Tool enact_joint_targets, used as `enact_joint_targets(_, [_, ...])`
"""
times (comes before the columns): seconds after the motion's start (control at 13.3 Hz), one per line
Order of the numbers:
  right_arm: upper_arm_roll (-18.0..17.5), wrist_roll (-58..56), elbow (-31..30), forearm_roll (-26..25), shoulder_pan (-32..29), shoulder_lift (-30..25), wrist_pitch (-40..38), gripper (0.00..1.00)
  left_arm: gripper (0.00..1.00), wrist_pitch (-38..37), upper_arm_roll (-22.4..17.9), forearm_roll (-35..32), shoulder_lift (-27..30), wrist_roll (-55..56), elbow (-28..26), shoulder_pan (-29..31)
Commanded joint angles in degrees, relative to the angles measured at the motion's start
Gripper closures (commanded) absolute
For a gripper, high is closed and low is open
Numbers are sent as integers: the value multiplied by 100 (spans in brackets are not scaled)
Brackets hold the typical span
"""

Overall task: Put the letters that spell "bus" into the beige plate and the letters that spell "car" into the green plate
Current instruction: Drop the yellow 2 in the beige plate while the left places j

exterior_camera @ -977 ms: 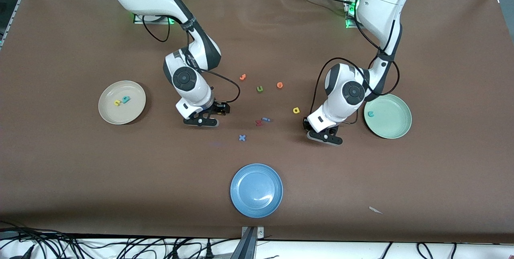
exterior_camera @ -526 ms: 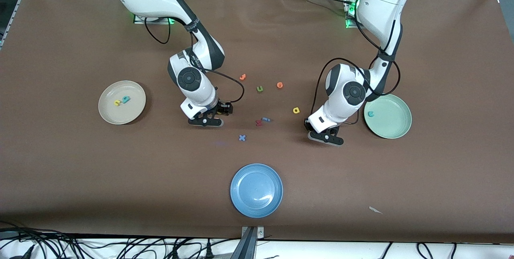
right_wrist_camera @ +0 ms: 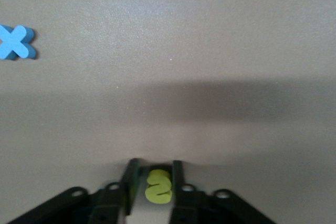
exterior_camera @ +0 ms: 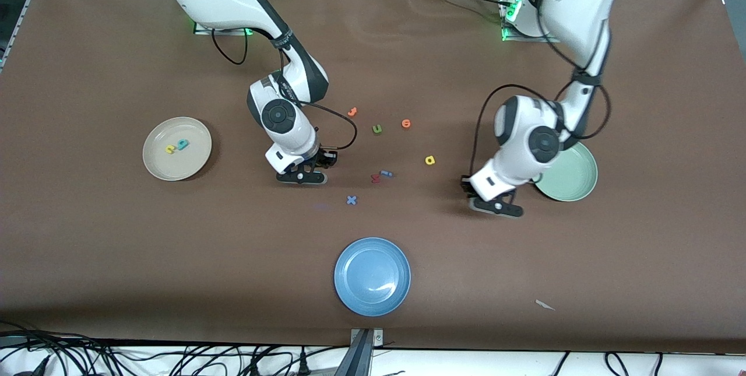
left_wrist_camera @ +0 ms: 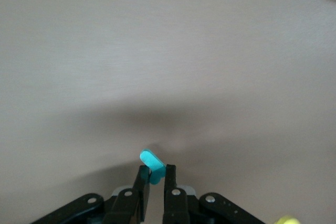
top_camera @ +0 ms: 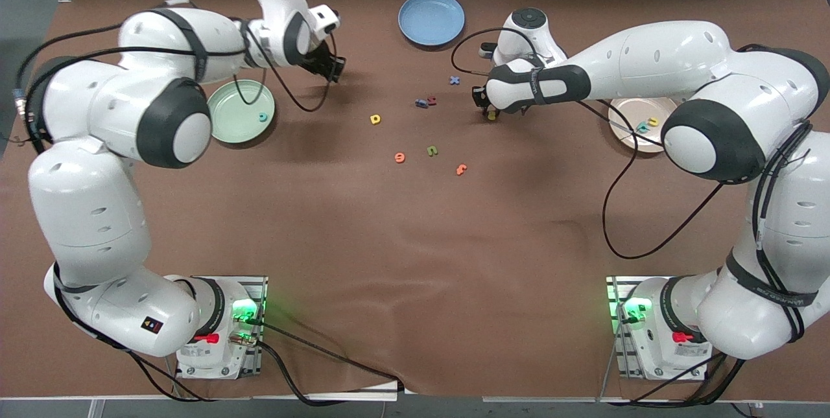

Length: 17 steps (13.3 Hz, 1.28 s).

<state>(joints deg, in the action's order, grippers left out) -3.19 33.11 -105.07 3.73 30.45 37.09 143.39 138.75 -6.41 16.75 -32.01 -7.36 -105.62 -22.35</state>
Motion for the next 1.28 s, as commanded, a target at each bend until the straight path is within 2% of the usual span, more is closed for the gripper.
enact_joint_targets(0.0, [-15, 11, 127, 75, 32, 88, -4, 83, 100, -419, 44, -417, 597, -790, -379, 564])
enact_joint_targets(0.15, [-7, -15, 170, 75, 14, 35, -135, 85, 100, -419, 44, -723, 888, -1353, -861, 880])
enact_joint_targets(0.3, [116, -77, 572, 66, -38, -201, -1096, 85, 100, -419, 44, -1329, 1186, -1539, -1301, 1214])
enact_joint_targets(0.45, [388, -191, 1100, 58, -65, -421, -2546, 85, 100, -393, 44, -1638, 1381, -1627, -1654, 1417])
enact_joint_targets(0.6, [852, -960, 1103, 66, -65, -746, -3288, 85, 100, -349, 44, -1972, 1399, -2091, -1646, 1654])
enact_joint_targets(0.68, [1107, -1400, 1094, 66, -74, -869, -3674, 85, 96, -340, 44, -1974, 1399, -2189, -1646, 1759])
enact_joint_targets(0.75, [1379, -1769, 1059, 66, -65, -931, -3965, 85, 80, -340, 44, -1982, 1390, -2190, -1646, 1804])
enact_joint_targets(0.83, [1669, -2165, 919, 66, -74, -1002, -4064, 85, 53, -340, 44, -1982, 1381, -2190, -1637, 1804])
enact_joint_targets(0.9, [1951, -2647, 665, 75, -83, -1037, -4047, 85, 35, -340, 52, -1974, 1381, -2182, -1628, 1804])
enact_joint_targets(1.05, [2364, -3395, 33, 75, -83, -1134, -3750, 84, 28, -340, 70, -1895, 1390, -2094, -1637, 1752])
enact_joint_targets(1.2, [2699, -3907, -512, 75, -83, -1152, -3381, 84, 26, -349, 149, -1842, 1399, -2041, -1646, 1725])
